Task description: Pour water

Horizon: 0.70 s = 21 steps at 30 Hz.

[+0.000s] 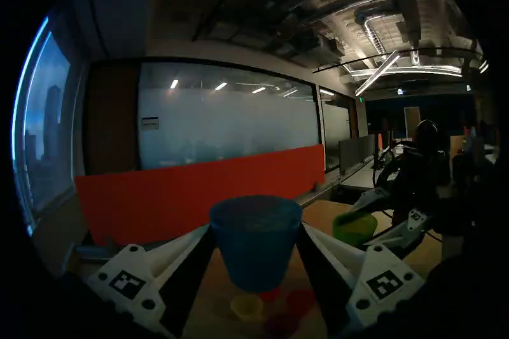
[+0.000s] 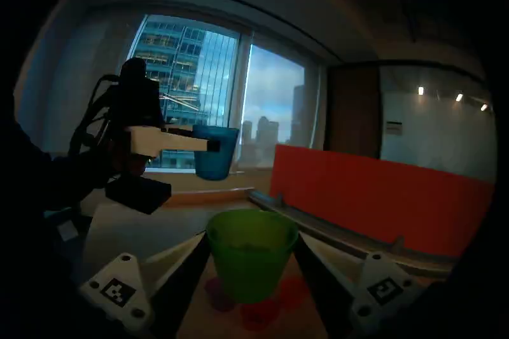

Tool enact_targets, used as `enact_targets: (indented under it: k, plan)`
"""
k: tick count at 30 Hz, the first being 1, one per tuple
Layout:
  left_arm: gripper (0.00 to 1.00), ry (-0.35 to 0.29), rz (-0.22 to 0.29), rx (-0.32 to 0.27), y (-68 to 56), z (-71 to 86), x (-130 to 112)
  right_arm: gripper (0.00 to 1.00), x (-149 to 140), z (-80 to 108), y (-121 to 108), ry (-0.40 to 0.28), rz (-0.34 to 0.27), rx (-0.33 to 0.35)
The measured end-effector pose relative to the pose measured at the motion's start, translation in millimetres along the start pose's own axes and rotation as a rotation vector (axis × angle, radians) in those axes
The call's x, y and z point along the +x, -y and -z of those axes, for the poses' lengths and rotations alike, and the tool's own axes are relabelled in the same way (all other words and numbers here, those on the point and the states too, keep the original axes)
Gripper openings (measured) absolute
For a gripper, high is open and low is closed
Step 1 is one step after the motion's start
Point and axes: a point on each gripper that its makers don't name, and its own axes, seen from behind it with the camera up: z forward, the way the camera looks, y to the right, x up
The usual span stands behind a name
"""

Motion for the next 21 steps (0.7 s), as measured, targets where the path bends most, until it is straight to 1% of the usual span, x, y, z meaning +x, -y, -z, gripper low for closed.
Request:
enact_targets:
  k: [3,9,12,15,21]
  plan:
    - [0.84,0.004,-0.005,0.000,-2.3,5.1,-6,0.90,1,5.2,-4,0.001,-0.003,-0.010]
    - [0.84,0.027,-0.019,0.006,-0.9,11.3,-22,0.91,3,14.8,-13,0.006,-0.007,-0.029]
    - [0.84,0.034,-0.015,0.011,0.6,12.1,-29,0.90,3,18.4,-17,0.007,-0.012,-0.038]
    - [0.84,0.031,-0.007,0.007,-0.6,14.4,-33,0.90,5,21.7,-20,0.007,-0.012,-0.046]
    - [0.84,0.039,-0.008,0.006,-2.6,16.9,-38,0.90,6,22.7,-22,0.011,-0.014,-0.049]
